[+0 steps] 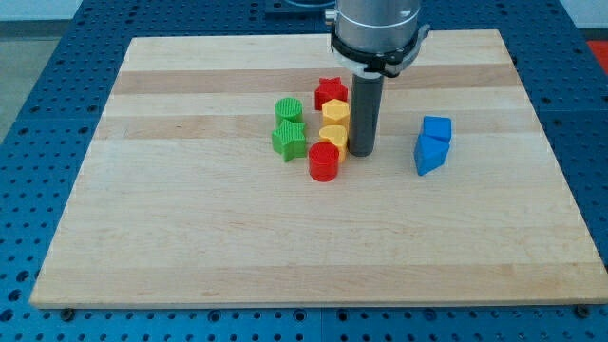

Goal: Adjust the red circle below the yellow blocks

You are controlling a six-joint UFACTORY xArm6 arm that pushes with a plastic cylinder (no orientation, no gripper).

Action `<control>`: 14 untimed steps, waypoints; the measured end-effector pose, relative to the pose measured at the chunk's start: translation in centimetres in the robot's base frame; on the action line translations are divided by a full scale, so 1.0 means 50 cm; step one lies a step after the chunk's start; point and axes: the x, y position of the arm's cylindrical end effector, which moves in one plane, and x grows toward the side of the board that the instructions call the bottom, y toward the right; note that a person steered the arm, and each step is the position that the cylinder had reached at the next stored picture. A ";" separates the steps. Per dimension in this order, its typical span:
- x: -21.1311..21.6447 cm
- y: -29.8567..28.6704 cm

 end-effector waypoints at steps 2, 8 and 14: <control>0.207 0.003; 0.073 -0.227; 0.056 -0.172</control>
